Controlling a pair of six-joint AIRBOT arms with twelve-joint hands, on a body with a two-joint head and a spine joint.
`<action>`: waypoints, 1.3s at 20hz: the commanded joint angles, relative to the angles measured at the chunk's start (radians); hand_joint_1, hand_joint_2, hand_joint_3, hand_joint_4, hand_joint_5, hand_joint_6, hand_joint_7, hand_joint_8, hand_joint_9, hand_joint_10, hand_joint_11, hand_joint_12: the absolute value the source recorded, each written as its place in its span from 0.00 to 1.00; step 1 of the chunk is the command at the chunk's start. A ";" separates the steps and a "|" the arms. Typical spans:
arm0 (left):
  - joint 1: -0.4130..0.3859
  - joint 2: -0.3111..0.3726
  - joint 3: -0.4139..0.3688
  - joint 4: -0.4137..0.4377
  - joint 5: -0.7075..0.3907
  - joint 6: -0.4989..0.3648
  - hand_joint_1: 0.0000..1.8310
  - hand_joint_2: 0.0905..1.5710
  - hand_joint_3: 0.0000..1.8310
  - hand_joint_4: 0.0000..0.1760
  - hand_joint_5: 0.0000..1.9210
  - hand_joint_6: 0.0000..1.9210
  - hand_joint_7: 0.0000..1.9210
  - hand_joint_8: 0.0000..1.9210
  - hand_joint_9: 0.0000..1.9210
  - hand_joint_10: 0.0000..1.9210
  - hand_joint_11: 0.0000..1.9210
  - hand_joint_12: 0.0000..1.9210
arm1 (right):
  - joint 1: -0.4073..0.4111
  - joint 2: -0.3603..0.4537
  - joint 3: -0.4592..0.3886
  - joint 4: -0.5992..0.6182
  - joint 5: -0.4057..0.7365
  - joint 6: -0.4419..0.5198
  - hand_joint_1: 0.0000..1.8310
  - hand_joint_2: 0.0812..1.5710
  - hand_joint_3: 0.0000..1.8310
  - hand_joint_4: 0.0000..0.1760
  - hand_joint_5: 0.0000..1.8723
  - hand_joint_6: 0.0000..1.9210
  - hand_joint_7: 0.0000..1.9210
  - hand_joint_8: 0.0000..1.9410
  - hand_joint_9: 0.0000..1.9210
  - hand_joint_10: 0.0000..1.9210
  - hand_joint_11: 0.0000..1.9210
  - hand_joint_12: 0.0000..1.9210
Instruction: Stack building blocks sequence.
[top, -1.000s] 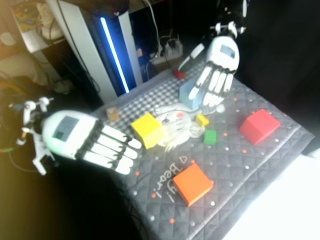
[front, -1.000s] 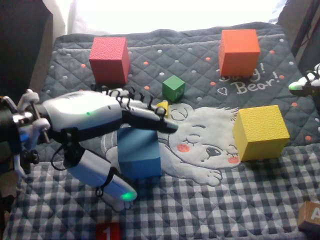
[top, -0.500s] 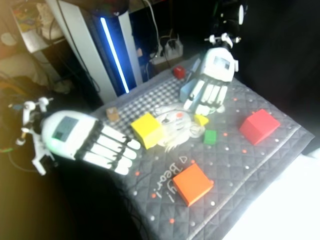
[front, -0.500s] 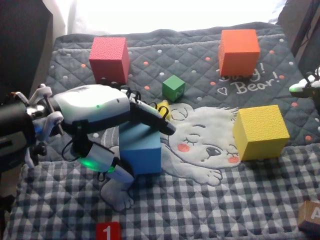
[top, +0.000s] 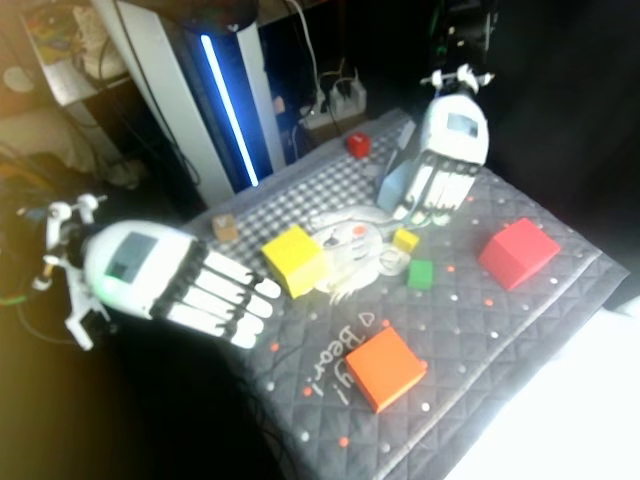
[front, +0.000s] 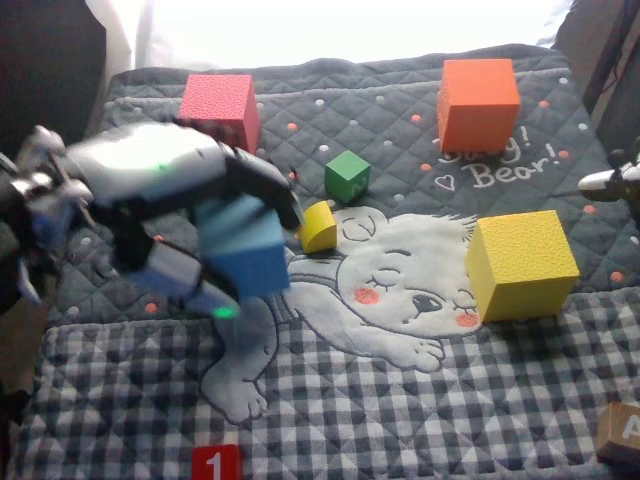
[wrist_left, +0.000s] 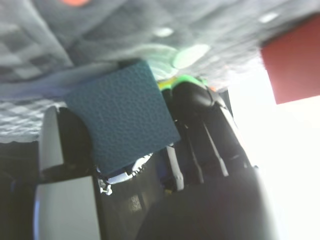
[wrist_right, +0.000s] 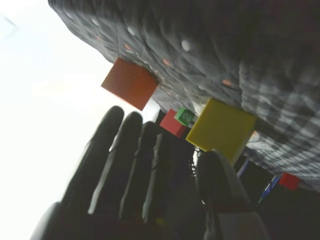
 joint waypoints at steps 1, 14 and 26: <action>-0.023 0.011 0.001 -0.029 -0.135 0.000 0.68 0.72 0.00 0.00 0.54 0.37 0.41 0.80 0.42 0.92 0.42 0.99 | 0.005 0.006 0.005 0.023 0.120 0.000 0.46 0.82 0.00 0.05 0.31 0.00 0.34 0.03 0.34 0.00 0.15 0.42; -0.309 -0.143 0.321 -0.135 0.099 0.041 0.76 0.67 0.00 0.00 0.65 0.20 0.48 0.55 0.50 0.63 0.43 0.67 | 0.010 0.003 0.011 0.023 0.120 0.000 0.43 0.83 0.00 0.00 0.31 0.00 0.35 0.00 0.35 0.00 0.19 0.35; -0.322 -0.204 0.397 -0.135 0.189 0.044 0.76 0.67 0.00 0.00 0.66 0.18 0.46 0.59 0.48 0.66 0.39 0.71 | 0.010 -0.004 0.012 0.019 0.120 0.000 0.47 0.82 0.00 0.00 0.32 0.00 0.36 0.00 0.38 0.00 0.19 0.39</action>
